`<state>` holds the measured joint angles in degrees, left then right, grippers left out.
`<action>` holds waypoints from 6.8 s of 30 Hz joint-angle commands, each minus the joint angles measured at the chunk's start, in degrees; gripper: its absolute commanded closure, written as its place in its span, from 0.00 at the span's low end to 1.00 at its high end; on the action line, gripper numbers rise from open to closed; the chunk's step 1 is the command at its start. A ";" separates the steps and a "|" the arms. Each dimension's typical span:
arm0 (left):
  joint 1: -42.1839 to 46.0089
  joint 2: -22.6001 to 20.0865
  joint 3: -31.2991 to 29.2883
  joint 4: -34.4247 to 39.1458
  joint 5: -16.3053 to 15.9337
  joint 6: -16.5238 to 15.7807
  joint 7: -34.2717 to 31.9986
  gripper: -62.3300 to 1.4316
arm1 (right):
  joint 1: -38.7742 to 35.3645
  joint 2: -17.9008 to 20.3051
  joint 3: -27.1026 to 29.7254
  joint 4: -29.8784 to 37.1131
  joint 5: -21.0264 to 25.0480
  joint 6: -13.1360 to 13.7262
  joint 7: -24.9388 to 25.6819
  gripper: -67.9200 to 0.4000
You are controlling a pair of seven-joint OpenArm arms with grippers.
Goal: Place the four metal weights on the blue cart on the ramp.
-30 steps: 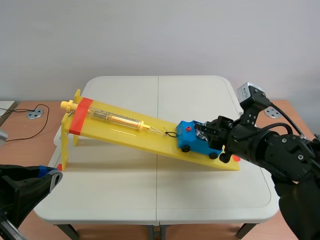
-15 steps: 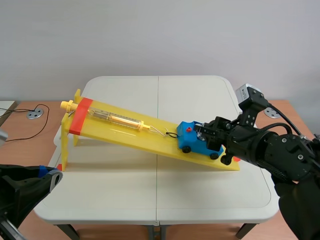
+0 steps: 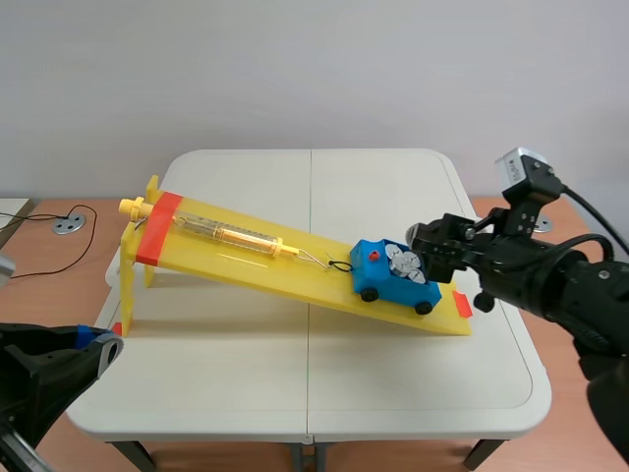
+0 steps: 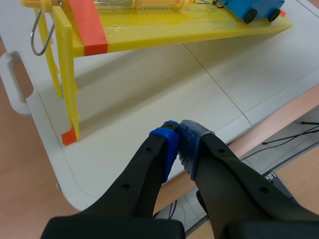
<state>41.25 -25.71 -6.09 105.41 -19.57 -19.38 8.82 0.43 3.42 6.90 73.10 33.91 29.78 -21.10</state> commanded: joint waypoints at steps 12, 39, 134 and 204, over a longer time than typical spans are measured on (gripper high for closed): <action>-0.48 1.09 -0.90 4.61 -3.34 -2.51 -5.16 0.93 | -8.55 19.19 10.64 19.63 12.02 12.94 3.19 0.60; -20.41 17.27 12.07 6.84 15.19 -0.33 -4.48 0.93 | -57.40 16.90 35.52 35.98 14.38 12.94 -3.32 0.95; -24.96 10.99 14.71 1.09 21.90 9.22 1.62 0.70 | -61.31 18.27 50.03 35.98 17.49 12.94 -5.97 0.85; -0.35 10.73 6.97 15.32 9.66 11.13 -3.02 0.00 | -29.16 19.76 5.88 35.98 5.68 8.61 7.56 0.03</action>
<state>41.08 -14.92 1.56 114.02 -6.35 -10.48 14.35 -30.20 19.86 8.93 104.53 35.29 38.37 -21.87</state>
